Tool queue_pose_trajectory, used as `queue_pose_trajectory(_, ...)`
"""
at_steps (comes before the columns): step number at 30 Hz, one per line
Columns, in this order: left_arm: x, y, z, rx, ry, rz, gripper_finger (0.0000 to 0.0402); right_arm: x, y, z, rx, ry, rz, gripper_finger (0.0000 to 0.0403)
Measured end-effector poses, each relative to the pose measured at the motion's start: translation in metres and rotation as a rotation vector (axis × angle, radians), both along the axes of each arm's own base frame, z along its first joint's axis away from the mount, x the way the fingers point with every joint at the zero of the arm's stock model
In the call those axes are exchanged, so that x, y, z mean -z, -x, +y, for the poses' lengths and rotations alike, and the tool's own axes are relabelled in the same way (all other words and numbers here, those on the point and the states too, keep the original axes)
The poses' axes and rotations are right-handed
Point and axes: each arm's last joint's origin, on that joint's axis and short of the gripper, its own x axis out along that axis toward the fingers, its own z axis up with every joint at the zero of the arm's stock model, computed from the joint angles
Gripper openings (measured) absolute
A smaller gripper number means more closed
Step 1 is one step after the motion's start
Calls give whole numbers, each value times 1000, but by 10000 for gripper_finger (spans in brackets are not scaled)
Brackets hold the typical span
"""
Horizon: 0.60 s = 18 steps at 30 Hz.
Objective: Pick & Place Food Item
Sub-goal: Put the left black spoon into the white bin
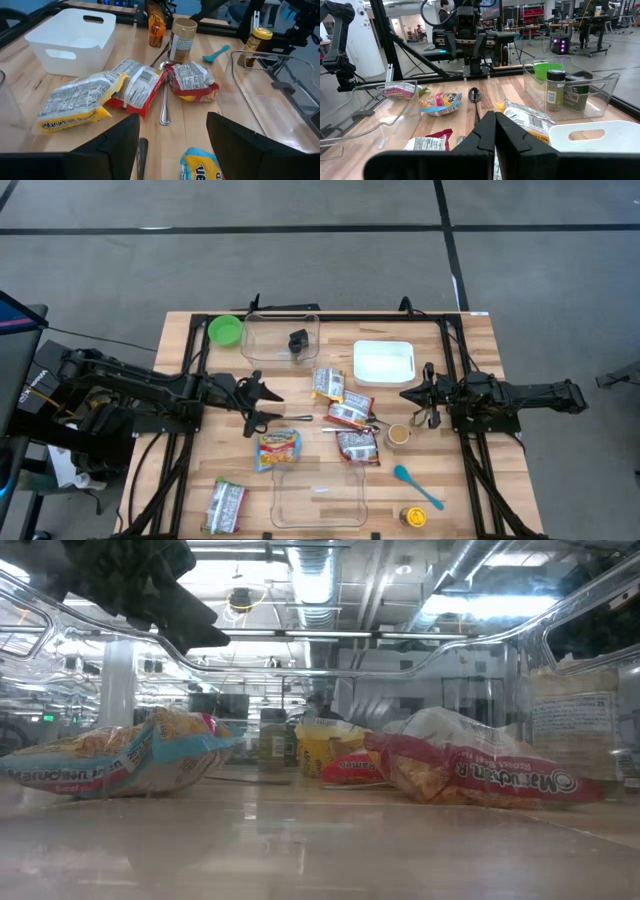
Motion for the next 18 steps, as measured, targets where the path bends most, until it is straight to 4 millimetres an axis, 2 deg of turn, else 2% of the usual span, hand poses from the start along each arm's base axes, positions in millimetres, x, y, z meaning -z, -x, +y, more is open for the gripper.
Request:
queue_pose_trajectory(8,1,0,0,-7,18,-2,196,0,0,0,0,0,0,0)
queue_pose_trajectory(18,9,-4,4,-145,-8,35,149,0,0,0,0,0,0,0)
